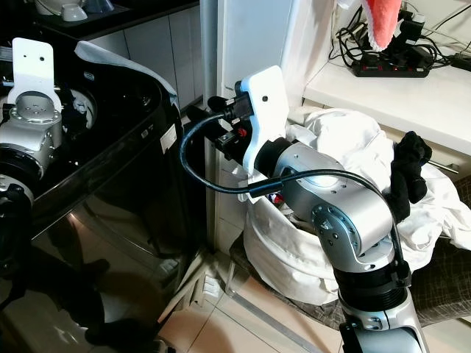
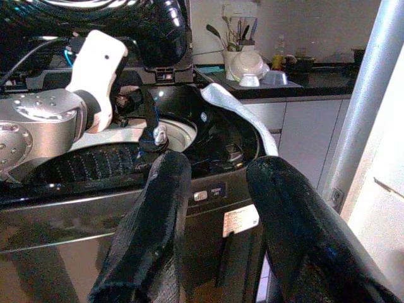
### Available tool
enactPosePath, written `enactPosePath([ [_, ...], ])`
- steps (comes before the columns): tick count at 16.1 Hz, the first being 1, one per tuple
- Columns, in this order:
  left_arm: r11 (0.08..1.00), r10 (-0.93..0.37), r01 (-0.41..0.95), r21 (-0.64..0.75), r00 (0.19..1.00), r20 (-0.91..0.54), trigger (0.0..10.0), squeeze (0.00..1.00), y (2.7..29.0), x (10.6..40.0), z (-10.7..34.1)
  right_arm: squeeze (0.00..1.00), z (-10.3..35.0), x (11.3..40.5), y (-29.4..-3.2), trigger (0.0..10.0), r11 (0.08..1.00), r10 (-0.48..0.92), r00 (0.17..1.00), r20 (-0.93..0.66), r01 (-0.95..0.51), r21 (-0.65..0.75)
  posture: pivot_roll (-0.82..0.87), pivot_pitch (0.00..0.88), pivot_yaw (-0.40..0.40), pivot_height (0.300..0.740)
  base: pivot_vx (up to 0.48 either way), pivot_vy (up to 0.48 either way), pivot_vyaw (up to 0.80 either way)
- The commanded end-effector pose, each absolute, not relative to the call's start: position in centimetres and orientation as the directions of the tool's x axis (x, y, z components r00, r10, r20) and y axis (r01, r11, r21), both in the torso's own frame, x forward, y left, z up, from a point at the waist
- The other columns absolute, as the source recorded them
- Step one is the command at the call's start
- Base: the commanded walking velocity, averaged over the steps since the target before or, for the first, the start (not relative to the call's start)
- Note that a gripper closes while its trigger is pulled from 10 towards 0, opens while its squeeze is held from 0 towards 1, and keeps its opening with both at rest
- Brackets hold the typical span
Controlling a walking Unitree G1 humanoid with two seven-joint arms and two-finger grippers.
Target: Clothes washing
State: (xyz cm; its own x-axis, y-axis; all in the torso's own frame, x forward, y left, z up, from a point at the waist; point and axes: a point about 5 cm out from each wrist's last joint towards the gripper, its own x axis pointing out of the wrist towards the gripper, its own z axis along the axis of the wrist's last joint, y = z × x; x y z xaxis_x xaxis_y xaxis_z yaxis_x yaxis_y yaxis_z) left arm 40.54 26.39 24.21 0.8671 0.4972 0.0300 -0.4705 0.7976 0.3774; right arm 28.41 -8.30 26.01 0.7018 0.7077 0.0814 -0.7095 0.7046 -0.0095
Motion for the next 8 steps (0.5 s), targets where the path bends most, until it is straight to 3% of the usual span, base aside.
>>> enactPosePath([
  [1, 0.802, 0.487, -0.463, 0.377, 0.873, 0.036, 10.0, 1.00, 26.4, 40.7, 25.1, 0.00, 25.8, 28.5, -8.6, 10.0, 0.710, 0.703, 0.708, 0.064, -0.704, -0.011, -0.02, 0.000, -0.022, 0.740, 0.000, 0.000, 0.00],
  [4, 0.792, 0.490, -0.460, 0.401, 0.871, 0.030, 10.0, 1.00, 26.7, 40.6, 24.9, 0.00, 25.4, 28.4, -8.6, 10.0, 0.707, 0.707, 0.706, 0.039, -0.707, -0.017, -0.02, 0.000, -0.022, 0.740, 0.000, 0.000, 0.00],
  [7, 0.746, 0.482, -0.422, 0.516, 0.876, 0.020, 10.0, 1.00, 26.9, 40.5, 24.3, 0.00, 24.6, 28.5, -8.8, 10.0, 0.717, 0.696, 0.717, -0.020, -0.697, -0.028, -0.02, 0.000, -0.022, 0.740, 0.000, 0.000, 0.00],
  [8, 0.745, 0.474, -0.408, 0.527, 0.880, 0.011, 10.0, 0.00, 26.8, 40.5, 24.2, 0.00, 24.5, 28.5, -8.8, 10.0, 0.715, 0.698, 0.715, -0.026, -0.699, -0.025, -0.02, 0.000, -0.024, 0.740, 0.000, 0.000, 0.00],
])
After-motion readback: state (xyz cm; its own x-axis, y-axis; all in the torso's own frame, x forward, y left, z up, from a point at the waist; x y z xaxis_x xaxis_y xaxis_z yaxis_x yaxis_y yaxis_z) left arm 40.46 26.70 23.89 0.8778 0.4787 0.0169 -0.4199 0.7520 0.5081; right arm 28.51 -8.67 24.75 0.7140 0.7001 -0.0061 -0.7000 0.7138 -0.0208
